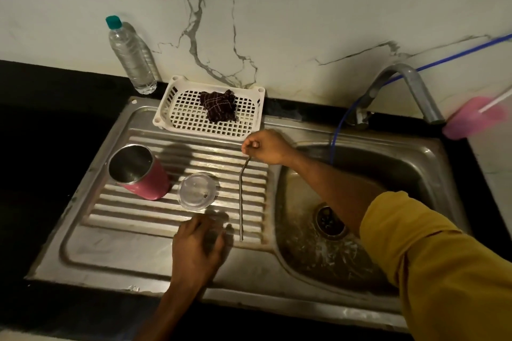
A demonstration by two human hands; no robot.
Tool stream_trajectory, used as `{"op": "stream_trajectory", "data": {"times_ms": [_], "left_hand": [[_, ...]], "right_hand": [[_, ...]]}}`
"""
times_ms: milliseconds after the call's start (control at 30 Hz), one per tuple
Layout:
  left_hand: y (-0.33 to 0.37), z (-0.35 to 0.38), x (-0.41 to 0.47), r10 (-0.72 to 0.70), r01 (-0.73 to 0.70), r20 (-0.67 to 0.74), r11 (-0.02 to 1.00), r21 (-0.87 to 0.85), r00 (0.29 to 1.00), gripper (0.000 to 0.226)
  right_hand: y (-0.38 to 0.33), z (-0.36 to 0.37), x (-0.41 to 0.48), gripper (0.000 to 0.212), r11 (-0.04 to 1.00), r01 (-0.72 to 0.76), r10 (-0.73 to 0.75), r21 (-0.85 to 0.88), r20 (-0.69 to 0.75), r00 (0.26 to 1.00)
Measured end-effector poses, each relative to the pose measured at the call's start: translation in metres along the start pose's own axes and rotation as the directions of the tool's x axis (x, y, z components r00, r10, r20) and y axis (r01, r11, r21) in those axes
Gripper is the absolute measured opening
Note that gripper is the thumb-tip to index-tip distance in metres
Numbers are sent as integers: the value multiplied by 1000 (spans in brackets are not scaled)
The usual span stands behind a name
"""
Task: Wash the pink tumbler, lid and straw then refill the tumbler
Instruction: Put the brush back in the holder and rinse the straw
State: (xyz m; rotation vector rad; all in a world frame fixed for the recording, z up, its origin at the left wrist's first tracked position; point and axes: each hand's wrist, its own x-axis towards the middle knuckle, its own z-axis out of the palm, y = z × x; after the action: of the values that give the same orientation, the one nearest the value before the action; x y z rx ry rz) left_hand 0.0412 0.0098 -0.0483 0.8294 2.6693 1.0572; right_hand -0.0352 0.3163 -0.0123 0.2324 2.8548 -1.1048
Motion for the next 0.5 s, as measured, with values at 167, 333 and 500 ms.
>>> {"op": "stream_trajectory", "data": {"times_ms": [167, 333, 500], "left_hand": [[11, -11, 21, 21, -24, -86, 999, -42, 996, 32], [10, -15, 42, 56, -65, -146, 996, -61, 988, 34], [11, -18, 51, 64, -90, -149, 981, -171, 987, 19]], "right_hand": [[-15, -25, 24, 12, 998, 56, -56, -4, -52, 997], [-26, -30, 60, 35, 1000, 12, -14, -23, -99, 995], [-34, -18, 92, 62, 990, 57, -68, -129, -81, 994]]}}
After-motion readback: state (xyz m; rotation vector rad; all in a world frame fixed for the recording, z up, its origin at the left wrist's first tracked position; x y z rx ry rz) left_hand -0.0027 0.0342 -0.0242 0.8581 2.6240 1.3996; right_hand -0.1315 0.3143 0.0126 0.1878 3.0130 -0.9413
